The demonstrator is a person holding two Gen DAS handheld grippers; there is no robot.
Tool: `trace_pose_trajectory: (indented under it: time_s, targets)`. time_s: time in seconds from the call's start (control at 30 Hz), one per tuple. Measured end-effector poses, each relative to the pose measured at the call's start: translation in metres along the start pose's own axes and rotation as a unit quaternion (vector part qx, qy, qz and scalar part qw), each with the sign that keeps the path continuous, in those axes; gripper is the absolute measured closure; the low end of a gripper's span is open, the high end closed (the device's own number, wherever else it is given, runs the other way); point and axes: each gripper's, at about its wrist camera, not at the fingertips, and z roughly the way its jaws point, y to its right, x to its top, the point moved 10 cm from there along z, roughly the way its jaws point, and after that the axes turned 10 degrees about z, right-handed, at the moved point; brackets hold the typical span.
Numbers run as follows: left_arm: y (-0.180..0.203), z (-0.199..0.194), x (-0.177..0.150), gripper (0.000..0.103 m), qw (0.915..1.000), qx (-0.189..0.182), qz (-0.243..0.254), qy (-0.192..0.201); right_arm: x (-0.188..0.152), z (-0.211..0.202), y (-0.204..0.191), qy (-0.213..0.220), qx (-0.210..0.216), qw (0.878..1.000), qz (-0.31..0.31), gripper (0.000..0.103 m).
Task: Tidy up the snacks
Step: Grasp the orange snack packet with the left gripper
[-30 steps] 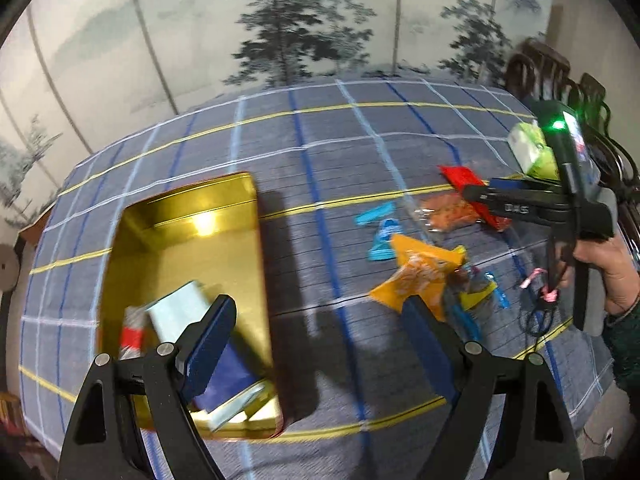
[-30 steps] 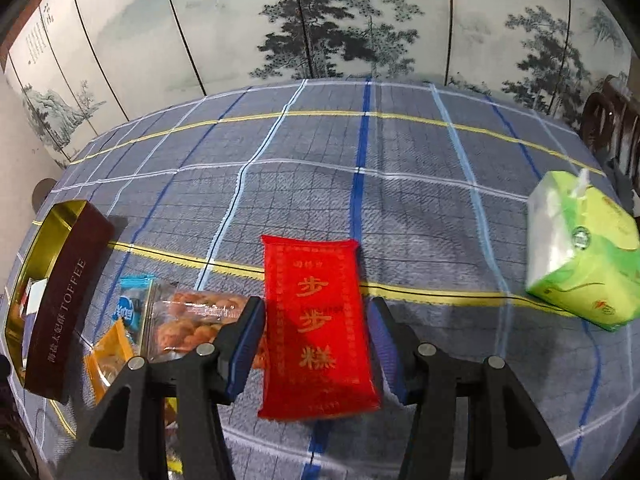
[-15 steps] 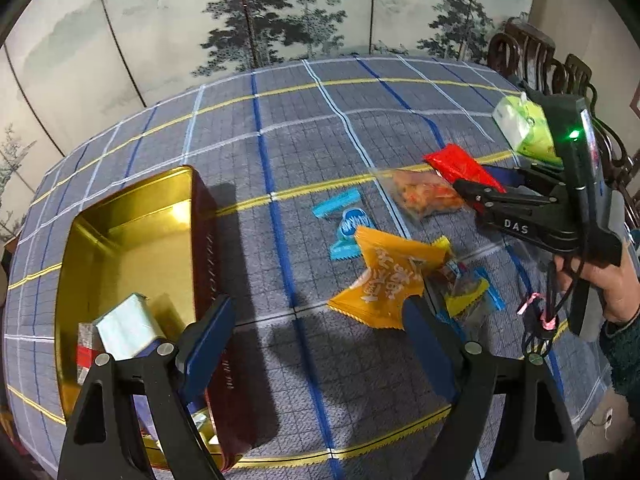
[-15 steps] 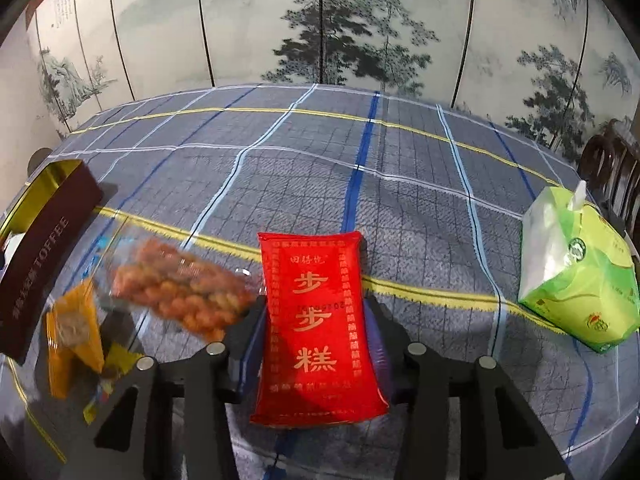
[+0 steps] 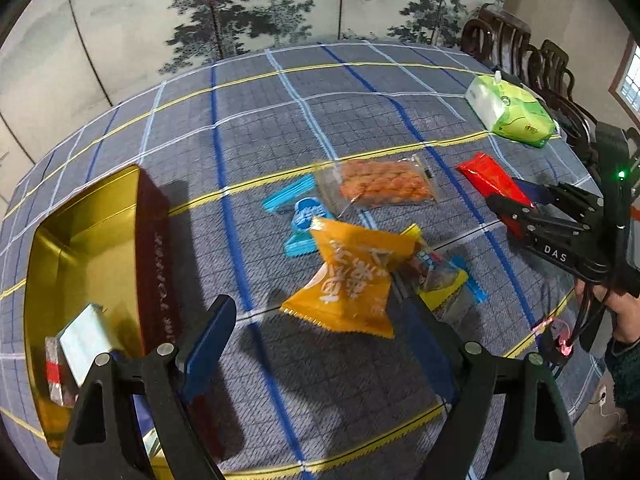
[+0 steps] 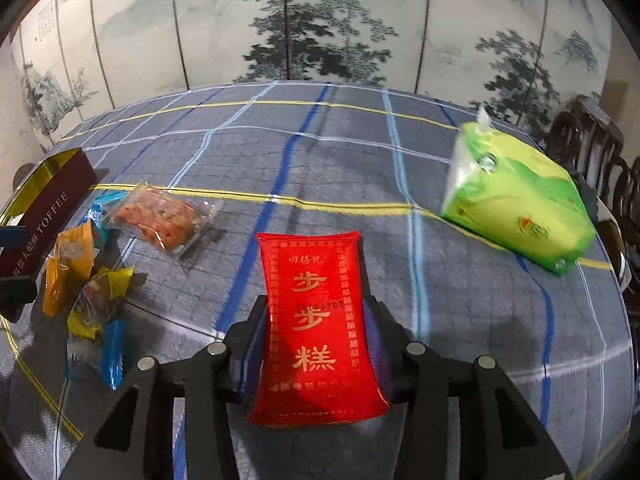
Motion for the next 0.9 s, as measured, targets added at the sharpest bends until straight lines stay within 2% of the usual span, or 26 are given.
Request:
trace_pose_trajectory:
  time_s: [0.37, 0.47, 0.53, 0.9]
  targets:
    - [0.0, 0.032, 0.007, 0.023, 0.9997, 0.0, -0.001, -0.023, 0.0, -0.001, 0.0, -0.001, 0.0, 1.0, 0.002, 0.055]
    - [-0.001, 0.038, 0.006, 0.032, 0.9994, -0.009, -0.01, -0.03, 0.0, -0.001, 0.0, -0.001, 0.001, 1.0, 0.002, 0.055]
    - [0.0, 0.041, 0.005, 0.045, 0.9992, -0.015, -0.015, -0.034, 0.0, -0.001, -0.001, -0.001, 0.001, 1.0, 0.002, 0.055]
    - [0.001, 0.038, -0.004, 0.048, 0.9988, -0.016, -0.028, -0.036, 0.001, -0.001, -0.001, -0.001, 0.001, 1.0, 0.002, 0.055]
